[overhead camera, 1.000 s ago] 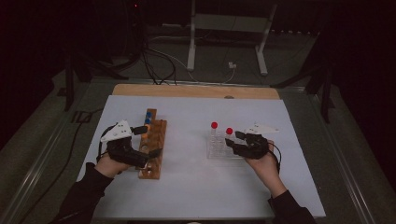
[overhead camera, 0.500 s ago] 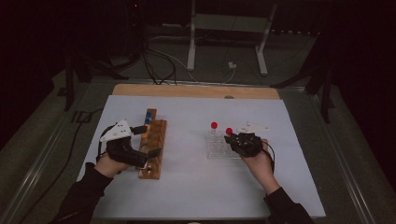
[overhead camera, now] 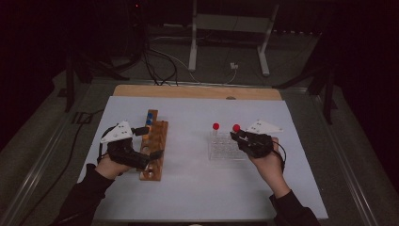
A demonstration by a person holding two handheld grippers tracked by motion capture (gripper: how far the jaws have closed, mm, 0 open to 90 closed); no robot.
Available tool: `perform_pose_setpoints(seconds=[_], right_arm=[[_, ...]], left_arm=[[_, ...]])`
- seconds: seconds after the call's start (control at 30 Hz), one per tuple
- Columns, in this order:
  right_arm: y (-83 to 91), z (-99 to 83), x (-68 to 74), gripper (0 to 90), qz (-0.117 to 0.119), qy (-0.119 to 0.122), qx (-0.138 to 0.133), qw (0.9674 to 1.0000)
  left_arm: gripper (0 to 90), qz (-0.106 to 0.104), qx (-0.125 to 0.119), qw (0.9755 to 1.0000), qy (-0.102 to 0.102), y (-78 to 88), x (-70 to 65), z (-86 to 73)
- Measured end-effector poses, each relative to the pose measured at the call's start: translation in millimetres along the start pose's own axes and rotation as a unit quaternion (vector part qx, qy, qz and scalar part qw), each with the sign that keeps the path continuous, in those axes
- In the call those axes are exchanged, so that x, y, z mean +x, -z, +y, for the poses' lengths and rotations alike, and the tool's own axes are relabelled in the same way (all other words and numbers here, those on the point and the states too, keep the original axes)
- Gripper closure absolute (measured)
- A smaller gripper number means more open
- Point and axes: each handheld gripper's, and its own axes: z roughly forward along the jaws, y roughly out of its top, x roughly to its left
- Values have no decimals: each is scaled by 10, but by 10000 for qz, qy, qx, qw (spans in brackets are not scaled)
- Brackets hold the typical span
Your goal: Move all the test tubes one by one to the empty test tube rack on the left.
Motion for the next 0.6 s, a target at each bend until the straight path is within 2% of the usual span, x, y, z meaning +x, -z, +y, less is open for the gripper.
perform_pose_setpoints(seconds=[0.27, 0.6], right_arm=[[133, 103, 141, 745, 276, 137, -161, 9994], [45, 92, 426, 746, 824, 346, -6, 9960]], left_arm=[[14, -205, -24, 9998, -47, -21, -90, 54], [15, -441, 36, 9990, -16, -88, -203, 100]])
